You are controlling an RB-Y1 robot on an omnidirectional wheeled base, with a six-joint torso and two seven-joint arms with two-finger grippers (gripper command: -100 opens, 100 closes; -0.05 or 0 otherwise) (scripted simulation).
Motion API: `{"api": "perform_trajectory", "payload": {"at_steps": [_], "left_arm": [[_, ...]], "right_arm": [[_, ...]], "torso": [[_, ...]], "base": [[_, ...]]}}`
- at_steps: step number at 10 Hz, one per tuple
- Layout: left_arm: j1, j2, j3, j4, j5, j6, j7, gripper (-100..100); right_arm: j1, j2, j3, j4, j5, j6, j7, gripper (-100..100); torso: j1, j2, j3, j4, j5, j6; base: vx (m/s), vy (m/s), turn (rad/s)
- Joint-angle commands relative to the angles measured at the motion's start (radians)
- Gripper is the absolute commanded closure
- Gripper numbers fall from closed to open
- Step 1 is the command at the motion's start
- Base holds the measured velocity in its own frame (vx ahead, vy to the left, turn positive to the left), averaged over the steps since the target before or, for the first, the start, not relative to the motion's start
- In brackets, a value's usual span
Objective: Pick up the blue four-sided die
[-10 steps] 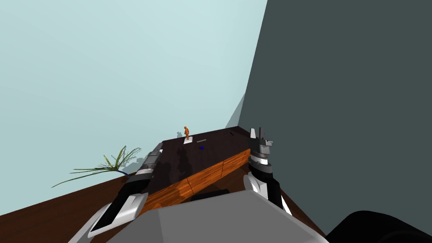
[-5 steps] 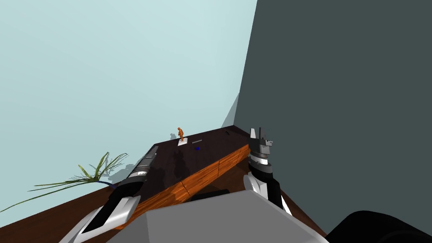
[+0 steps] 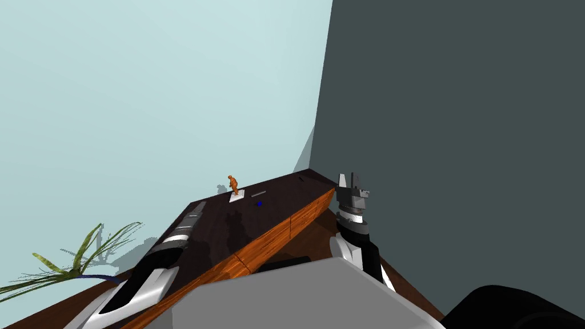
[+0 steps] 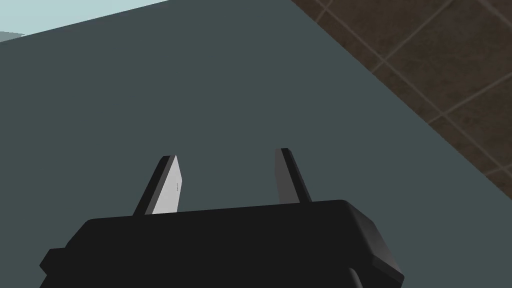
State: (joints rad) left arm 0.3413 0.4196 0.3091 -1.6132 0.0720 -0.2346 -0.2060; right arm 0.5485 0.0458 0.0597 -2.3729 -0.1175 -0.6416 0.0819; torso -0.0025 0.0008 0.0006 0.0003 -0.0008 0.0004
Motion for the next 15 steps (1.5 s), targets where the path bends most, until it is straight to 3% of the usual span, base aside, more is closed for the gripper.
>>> {"api": "perform_trajectory", "payload": {"at_steps": [1,4,5,6,11,13,15], "left_arm": [[-0.009,0.001,0.009,0.05,-0.004,-0.002,-0.013,-100],[-0.04,0.029,0.055,0.163,-0.008,0.02,-0.051,-100],[-0.04,0.029,0.055,0.172,-0.008,0.02,-0.051,-100],[-0.055,0.04,0.077,0.204,-0.009,0.03,-0.073,-100],[-0.088,0.057,0.119,0.347,-0.012,0.047,-0.121,-100],[-0.121,0.069,0.156,0.428,-0.013,0.061,-0.174,-100],[-0.121,0.069,0.156,0.46,-0.013,0.061,-0.174,-100]], "right_arm": [[0.0,0.0,0.0,0.0,0.0,0.0,0.0,0],[0.0,0.0,0.0,0.0,0.0,0.0,0.0,0],[0.0,0.0,0.0,0.0,0.0,0.0,0.0,0],[0.0,0.0,0.0,0.0,0.0,0.0,0.0,0],[0.0,0.0,0.0,0.0,0.0,0.0,0.0,0],[0.0,0.0,0.0,0.0,0.0,0.0,0.0,0],[0.0,0.0,0.0,0.0,0.0,0.0,0.0,0]], "torso": [[0.0,0.0,0.0,0.0,0.0,0.0],[0.001,0.0,0.0,0.0,0.0,-0.001],[0.0,0.0,0.0,0.0,0.0,0.0],[0.001,0.0,0.0,0.0,0.0,-0.001],[0.002,0.0,0.0,0.0,0.0,0.0],[0.002,0.0,0.0,0.0,0.0,0.0],[0.002,0.0,0.0,0.0,0.001,-0.002]], "base": [[-0.002,-0.032,-0.102],[0.002,-0.041,-0.198],[0.006,-0.03,-0.132],[0.005,-0.035,-0.235],[0.008,-0.023,-0.188],[0.011,-0.02,-0.331],[0.007,-0.004,-0.061]]}}
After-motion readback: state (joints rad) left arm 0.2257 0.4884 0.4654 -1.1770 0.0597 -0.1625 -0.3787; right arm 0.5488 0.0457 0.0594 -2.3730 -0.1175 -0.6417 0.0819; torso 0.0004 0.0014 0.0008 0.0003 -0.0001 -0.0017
